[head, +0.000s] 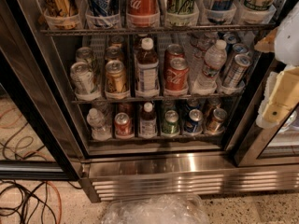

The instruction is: Pick coke can from bottom shelf of fridge

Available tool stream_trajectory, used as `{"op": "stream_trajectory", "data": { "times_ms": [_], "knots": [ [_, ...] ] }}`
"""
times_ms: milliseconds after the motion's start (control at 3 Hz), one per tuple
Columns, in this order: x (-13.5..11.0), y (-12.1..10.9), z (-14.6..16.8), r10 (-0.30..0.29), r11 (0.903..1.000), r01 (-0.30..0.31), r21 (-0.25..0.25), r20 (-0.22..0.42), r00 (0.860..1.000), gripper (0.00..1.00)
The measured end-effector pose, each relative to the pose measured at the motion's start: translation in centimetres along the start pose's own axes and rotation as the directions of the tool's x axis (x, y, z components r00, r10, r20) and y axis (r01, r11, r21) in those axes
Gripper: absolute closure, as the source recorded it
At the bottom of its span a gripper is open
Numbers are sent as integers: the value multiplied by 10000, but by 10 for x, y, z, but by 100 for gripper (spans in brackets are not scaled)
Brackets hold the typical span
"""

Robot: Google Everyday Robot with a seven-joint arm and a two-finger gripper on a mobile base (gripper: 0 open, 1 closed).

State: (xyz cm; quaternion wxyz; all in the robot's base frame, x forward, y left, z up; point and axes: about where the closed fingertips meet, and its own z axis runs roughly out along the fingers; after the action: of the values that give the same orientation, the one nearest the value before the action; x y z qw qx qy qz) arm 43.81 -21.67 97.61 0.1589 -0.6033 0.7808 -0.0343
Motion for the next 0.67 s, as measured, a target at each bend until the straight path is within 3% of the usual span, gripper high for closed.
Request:
{"op": "stream_trajectory", "data": {
  "times_ms": [333, 667],
  "knots": [
    [0, 0, 0, 1, 10000, -1, 1, 1, 10000, 0],
    [-7, 2, 4, 417, 9990, -424, 117, 604, 9973, 0]
  ]
}}
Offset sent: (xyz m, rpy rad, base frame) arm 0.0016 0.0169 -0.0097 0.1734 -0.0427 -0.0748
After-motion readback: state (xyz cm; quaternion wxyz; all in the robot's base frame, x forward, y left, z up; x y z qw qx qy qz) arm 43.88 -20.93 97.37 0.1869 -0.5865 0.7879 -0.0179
